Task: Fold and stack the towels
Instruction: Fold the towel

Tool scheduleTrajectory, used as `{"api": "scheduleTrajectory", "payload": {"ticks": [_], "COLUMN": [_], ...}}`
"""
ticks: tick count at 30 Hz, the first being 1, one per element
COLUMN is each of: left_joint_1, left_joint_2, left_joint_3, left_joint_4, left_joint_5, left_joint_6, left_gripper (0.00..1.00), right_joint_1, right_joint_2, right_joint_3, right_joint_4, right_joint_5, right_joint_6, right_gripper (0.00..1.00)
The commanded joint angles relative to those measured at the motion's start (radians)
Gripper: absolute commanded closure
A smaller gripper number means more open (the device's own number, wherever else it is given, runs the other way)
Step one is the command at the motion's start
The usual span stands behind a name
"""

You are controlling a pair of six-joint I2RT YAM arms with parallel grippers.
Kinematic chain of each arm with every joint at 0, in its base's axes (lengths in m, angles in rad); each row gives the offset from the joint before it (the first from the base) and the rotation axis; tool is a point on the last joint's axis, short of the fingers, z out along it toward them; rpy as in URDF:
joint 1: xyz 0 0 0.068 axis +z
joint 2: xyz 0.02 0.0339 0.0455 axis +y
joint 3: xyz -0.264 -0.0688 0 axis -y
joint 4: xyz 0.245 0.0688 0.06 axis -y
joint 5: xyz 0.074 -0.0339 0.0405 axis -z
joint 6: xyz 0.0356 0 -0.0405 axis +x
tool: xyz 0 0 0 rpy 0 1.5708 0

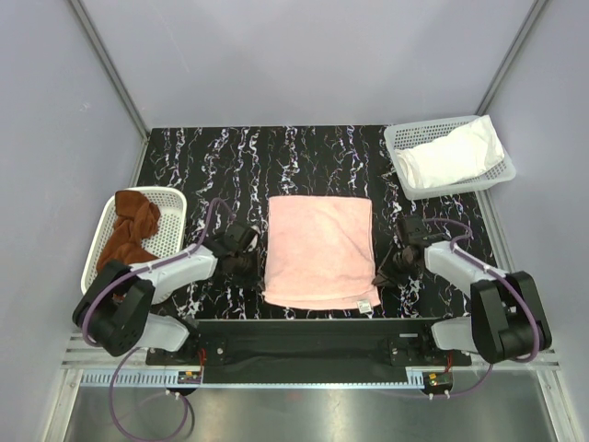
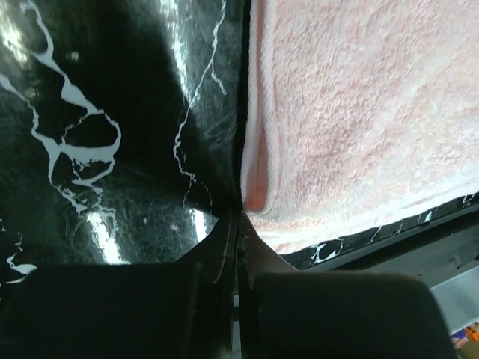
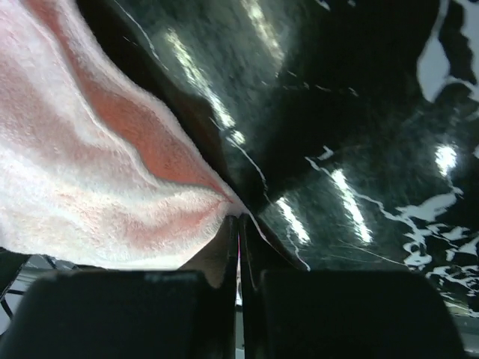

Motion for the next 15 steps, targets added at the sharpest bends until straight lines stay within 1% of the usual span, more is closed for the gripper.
{"api": "scheduleTrajectory", "payload": {"ticks": [1,3,7,9,10,11,12,15], "left_joint_1": [0.001,0.009,0.055,0.096,0.112,0.142,0.156,0.204], "left_joint_2": [0.042,0.069,0.151,0.223,0.249,0.302,0.328,0.431], "left_joint_3": [0.063,0.088,0.170,0.248,0.276,0.304,0.369,0.468], "left_joint_4": [0.035,0.027,0.043,0.035,0.031,0.027,0.017,-0.037], "left_joint_5": [-0.069,-0.113,-0.127,-0.116,-0.115,-0.115,-0.119,-0.098], "left_joint_6": [0.028,0.040,0.061,0.084,0.092,0.109,0.118,0.156], "left_gripper": [1.00,1.00,1.00,1.00,1.00,1.00,1.00,1.00], "right_joint_1": [0.012,0.015,0.016,0.016,0.016,0.016,0.016,0.016], "right_joint_2": [0.100,0.172,0.281,0.367,0.398,0.462,0.494,0.600], "right_joint_3": [0.049,0.077,0.132,0.201,0.265,0.301,0.341,0.489], "right_joint_4": [0.141,0.175,0.267,0.278,0.279,0.275,0.264,0.218], "right_joint_5": [0.076,0.083,0.084,0.090,0.093,0.096,0.103,0.099], "right_joint_6": [-0.002,-0.018,-0.009,-0.016,-0.024,-0.027,-0.038,-0.062], "right_gripper": [1.00,1.00,1.00,1.00,1.00,1.00,1.00,1.00]}}
